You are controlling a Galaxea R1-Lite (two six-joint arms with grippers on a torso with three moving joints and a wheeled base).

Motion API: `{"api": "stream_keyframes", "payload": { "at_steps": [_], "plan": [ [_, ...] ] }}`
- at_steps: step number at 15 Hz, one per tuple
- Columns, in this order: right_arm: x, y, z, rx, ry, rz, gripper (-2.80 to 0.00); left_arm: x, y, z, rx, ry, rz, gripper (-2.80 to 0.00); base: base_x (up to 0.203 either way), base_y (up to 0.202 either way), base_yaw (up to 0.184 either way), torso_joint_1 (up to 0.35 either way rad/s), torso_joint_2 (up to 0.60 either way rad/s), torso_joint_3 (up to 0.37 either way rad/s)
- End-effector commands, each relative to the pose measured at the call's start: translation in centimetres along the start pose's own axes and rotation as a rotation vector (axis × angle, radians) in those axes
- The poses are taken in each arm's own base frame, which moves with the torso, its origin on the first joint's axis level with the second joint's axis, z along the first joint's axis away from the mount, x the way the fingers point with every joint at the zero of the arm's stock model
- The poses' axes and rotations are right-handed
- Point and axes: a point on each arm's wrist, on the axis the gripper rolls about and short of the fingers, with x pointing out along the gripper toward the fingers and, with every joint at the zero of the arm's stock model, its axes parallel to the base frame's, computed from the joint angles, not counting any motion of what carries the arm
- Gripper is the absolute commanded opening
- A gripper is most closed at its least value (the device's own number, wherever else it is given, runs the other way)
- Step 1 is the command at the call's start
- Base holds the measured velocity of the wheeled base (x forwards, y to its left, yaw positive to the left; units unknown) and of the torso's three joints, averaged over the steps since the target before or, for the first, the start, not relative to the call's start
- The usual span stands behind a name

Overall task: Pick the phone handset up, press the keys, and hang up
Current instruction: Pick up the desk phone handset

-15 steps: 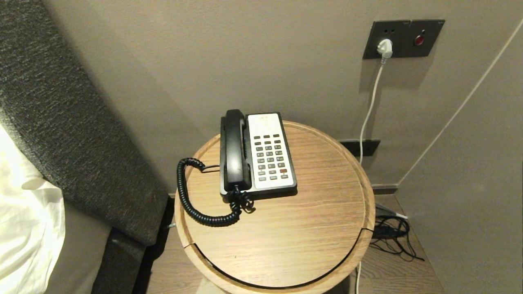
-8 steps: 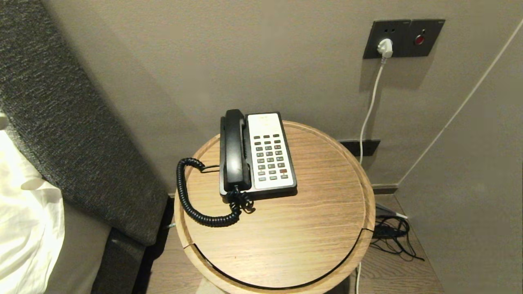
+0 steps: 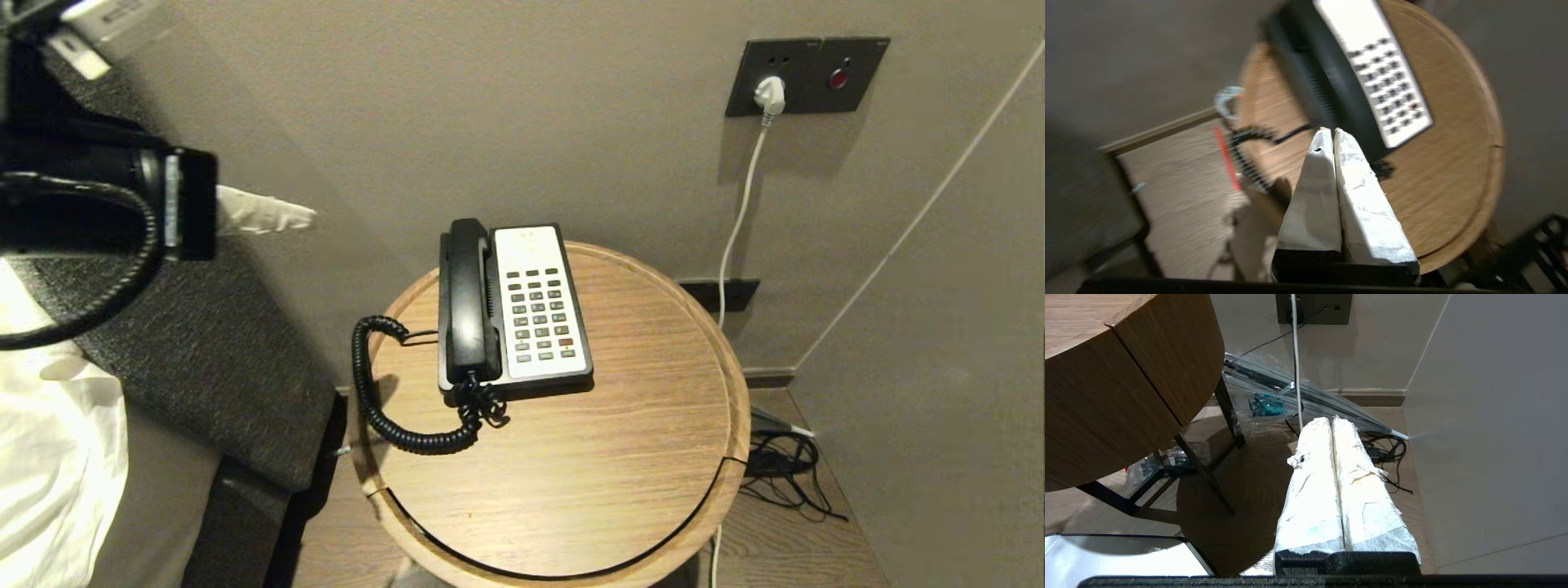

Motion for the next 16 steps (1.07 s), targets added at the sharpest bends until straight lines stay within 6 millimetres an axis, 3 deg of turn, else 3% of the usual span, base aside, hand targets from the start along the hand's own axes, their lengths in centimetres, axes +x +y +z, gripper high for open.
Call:
{"api": "stream_keyframes", "payload": {
  "at_steps": [1,3,7,10,16],
  "plan": [
    [0.0,0.0,0.0,0.0,-0.001,0.001,-2.8,4.7,-2.0,0.0,0.026,0.09,-0.018,-2.8,0.0,0.0,0.0,0.0,0.0,0.0],
    [0.0,0.0,0.0,0.0,-0.001,0.001,-2.8,7.3,-2.6,-0.3,0.04,0.129,0.099,-2.8,0.0,0.0,0.0,0.0,0.0,0.0],
    [0.0,0.0,0.0,0.0,-0.001,0.001,-2.8,9.6,-3.1,-0.5,0.039,0.165,0.13,-2.8,0.0,0.0,0.0,0.0,0.0,0.0],
    [0.0,0.0,0.0,0.0,-0.001,0.001,-2.8,10.5,-4.5,-0.5,0.061,0.171,0.107,-2.8,0.0,0.0,0.0,0.0,0.0,0.0],
    [0.0,0.0,0.0,0.0,-0.001,0.001,-2.8,11.9,-5.9,0.0,0.106,0.159,0.279,-2.8,0.0,0.0,0.0,0.0,0.0,0.0]
  ]
}}
